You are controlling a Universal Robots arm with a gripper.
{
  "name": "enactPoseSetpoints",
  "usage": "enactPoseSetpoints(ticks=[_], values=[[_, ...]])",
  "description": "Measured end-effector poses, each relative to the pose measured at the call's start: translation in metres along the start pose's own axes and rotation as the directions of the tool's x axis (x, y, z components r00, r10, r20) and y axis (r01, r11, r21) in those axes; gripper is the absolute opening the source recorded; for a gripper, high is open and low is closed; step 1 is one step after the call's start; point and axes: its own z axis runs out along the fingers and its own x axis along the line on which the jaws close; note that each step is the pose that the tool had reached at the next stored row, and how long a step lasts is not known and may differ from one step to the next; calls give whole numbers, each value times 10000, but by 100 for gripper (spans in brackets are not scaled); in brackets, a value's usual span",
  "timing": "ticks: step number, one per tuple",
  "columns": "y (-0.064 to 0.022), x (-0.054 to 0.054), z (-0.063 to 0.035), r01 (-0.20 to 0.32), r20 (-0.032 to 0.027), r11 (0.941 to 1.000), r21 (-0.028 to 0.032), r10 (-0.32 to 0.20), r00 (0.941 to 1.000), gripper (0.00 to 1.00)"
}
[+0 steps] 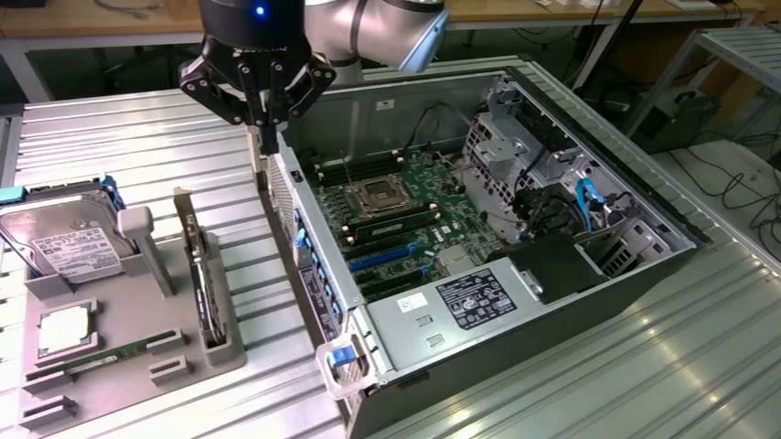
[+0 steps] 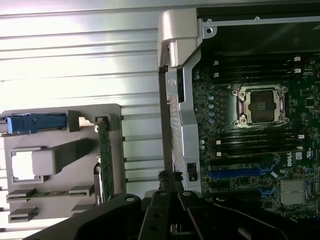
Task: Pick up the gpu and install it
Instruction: 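Reach for the gpu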
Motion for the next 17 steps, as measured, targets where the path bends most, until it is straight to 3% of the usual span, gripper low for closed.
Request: enactPoseSetpoints(ticks=[17], values=[[-72, 337, -3, 84, -4, 10000, -1, -84, 10000, 11]])
